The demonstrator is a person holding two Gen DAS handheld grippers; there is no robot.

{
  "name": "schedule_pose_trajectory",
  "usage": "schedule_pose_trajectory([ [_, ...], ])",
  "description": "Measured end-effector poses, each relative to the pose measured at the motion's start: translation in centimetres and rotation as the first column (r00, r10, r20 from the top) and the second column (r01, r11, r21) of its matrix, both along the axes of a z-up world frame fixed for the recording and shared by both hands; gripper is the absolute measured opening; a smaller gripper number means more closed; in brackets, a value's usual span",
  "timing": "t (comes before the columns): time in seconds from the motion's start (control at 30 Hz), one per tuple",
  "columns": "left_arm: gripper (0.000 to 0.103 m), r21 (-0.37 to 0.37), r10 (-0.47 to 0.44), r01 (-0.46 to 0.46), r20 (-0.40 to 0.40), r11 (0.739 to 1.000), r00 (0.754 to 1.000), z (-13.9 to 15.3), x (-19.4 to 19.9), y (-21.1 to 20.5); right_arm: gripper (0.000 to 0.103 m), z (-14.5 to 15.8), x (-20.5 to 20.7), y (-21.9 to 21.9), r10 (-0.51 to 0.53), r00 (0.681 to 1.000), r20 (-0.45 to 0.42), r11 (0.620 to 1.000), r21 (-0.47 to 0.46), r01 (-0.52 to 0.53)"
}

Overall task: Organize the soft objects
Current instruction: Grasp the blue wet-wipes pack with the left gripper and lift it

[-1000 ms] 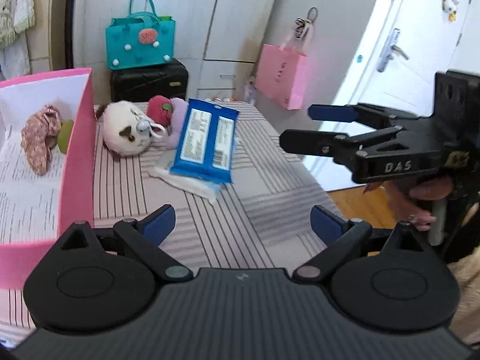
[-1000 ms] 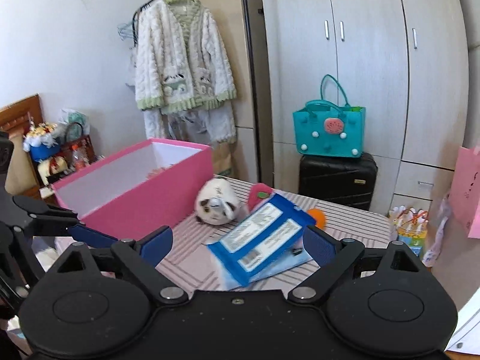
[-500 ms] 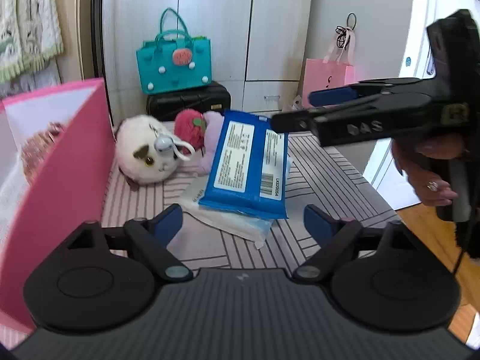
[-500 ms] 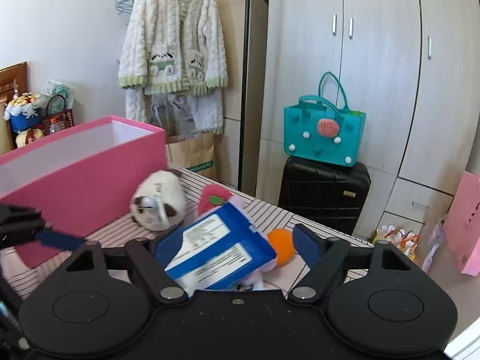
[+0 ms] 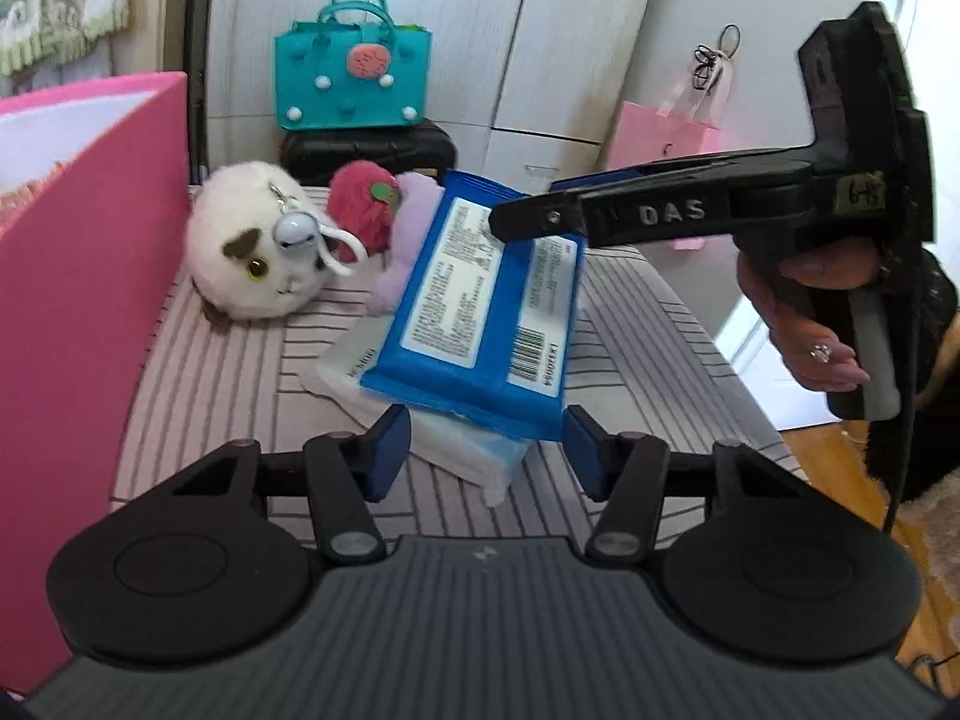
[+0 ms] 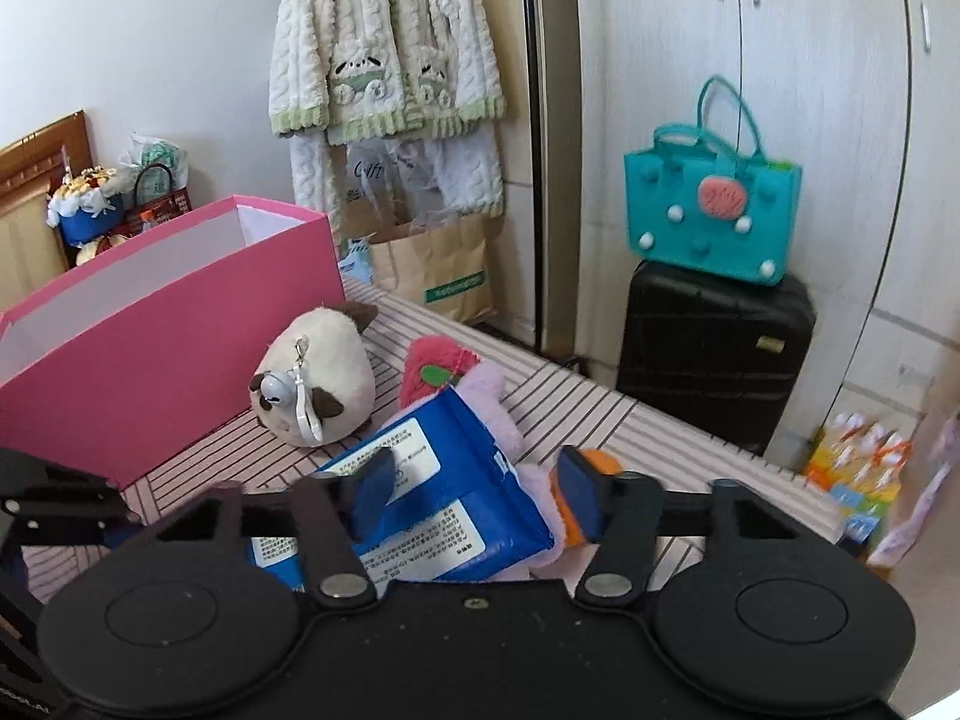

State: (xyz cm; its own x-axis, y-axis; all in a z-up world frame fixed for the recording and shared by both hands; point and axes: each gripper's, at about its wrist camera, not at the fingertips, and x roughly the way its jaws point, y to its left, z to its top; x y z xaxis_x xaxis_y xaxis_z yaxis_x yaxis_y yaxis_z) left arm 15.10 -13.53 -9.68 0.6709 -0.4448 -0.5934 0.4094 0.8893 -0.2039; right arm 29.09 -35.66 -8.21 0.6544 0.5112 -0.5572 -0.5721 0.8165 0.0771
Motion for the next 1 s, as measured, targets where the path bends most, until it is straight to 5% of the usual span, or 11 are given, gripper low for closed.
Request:
schedule_pose_trajectory([
  [0.33,0.034,-0.072,0.026,-0.028,-0.039,0.997,0.999,-0.7,1.1,0.6,0.030,0.0,-0.2,-0.5,0.031,0.998,-0.052,0.999,0.046,-0.029],
  [0.67,0.025,-0.200,0.082,-0.101,-0.102,0.975,0.991,-1.1,1.9,2.2,0.027,0.2,-1.7,-0.5,0.003,0.998,-0.060,0.999,0.049,0.000],
  [1.0,0.023,-0.181,0.068,-0.081,-0.079,0.980,0.995,-0.6,1.2,2.3,0.027,0.2,-3.2,-0.9,-0.060,0.986,-0.155,0.993,0.093,0.075],
])
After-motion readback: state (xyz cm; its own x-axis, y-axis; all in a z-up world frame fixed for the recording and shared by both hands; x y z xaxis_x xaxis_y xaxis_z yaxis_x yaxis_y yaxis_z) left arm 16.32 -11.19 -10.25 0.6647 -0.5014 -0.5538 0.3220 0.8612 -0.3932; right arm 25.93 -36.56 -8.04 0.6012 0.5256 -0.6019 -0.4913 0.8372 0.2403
